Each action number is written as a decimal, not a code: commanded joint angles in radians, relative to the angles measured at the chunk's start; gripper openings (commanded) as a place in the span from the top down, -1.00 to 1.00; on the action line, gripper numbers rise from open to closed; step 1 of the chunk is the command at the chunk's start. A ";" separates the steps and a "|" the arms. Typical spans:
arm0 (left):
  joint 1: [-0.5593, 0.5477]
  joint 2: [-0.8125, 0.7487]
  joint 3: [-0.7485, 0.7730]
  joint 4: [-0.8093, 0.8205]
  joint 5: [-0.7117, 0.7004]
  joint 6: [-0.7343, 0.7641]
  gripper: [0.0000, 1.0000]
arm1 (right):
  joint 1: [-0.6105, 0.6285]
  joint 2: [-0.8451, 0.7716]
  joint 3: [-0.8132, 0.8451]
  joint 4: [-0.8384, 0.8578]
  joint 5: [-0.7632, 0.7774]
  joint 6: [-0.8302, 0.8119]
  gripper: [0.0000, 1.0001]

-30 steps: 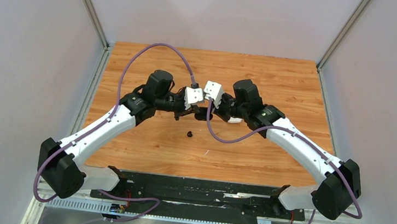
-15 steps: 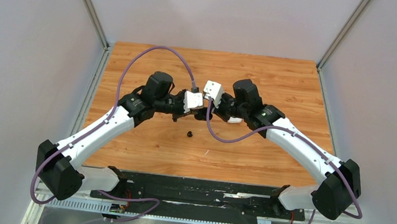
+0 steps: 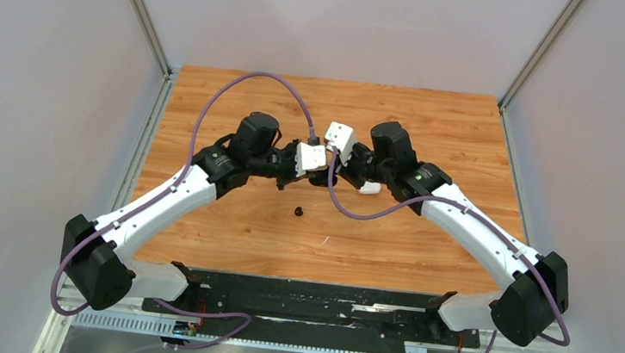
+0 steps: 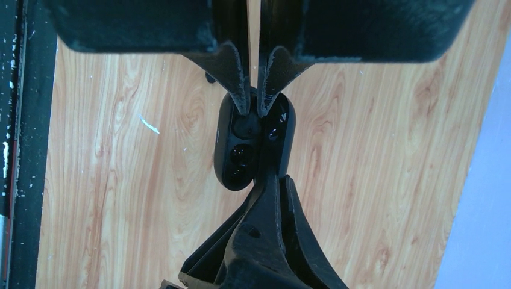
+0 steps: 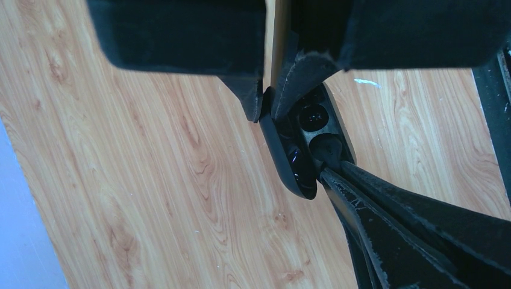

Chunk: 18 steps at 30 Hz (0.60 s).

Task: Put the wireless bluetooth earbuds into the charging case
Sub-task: Place the earbud in the charging case.

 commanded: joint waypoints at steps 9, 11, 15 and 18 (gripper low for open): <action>-0.015 -0.026 0.025 -0.015 -0.054 -0.058 0.26 | 0.008 -0.026 0.040 0.068 -0.022 0.003 1.00; -0.014 -0.040 0.025 -0.015 -0.071 -0.059 0.17 | 0.008 -0.027 0.036 0.068 -0.022 0.003 1.00; -0.009 -0.079 0.044 -0.024 -0.080 -0.060 0.02 | 0.008 -0.032 0.024 0.068 -0.018 -0.007 1.00; 0.008 -0.130 0.113 -0.080 -0.049 -0.053 -0.20 | 0.008 -0.038 -0.002 0.069 -0.006 -0.032 1.00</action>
